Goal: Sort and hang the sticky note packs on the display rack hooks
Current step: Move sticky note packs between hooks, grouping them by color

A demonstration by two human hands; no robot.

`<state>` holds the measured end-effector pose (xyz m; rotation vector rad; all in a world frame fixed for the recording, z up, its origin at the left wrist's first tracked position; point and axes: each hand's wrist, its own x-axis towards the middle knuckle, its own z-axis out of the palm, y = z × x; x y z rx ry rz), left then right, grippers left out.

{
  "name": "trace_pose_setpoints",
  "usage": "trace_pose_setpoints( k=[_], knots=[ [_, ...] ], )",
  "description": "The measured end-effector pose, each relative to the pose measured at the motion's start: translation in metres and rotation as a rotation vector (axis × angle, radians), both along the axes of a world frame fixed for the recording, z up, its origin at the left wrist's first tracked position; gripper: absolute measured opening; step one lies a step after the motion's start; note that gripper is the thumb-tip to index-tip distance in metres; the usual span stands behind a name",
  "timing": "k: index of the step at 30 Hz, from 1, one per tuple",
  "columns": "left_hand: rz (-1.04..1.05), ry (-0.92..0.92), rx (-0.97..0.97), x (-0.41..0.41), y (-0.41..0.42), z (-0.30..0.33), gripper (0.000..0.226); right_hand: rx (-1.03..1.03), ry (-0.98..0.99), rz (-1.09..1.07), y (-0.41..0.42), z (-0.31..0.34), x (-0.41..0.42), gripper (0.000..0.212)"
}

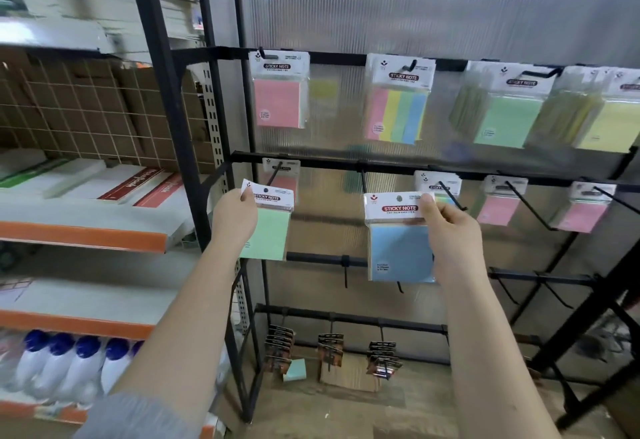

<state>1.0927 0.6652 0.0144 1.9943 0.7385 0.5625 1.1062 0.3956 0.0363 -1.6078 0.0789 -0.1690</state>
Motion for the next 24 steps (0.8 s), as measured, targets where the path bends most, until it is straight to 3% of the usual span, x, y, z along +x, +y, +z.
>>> trace_pose_setpoints(
  k=[8, 13, 20, 24],
  knots=[
    [-0.026, -0.110, 0.018, -0.011, -0.040, 0.013, 0.031, 0.174, 0.038, -0.092, -0.023, 0.005, -0.016, 0.028],
    [-0.115, -0.186, 0.147, 0.001, -0.068, 0.021, 0.041, 0.197, 0.051, -0.231, -0.042, 0.014, -0.010, 0.020],
    [-0.307, -0.438, 0.234, 0.031, -0.101, 0.044, 0.044, 0.296, -0.053, -0.465, -0.068, 0.018, -0.004, 0.037],
    [-0.413, -0.500, 0.236, 0.041, -0.125, 0.057, 0.045, 0.304, -0.115, -0.616, -0.091, 0.015, -0.003, 0.033]
  ],
)
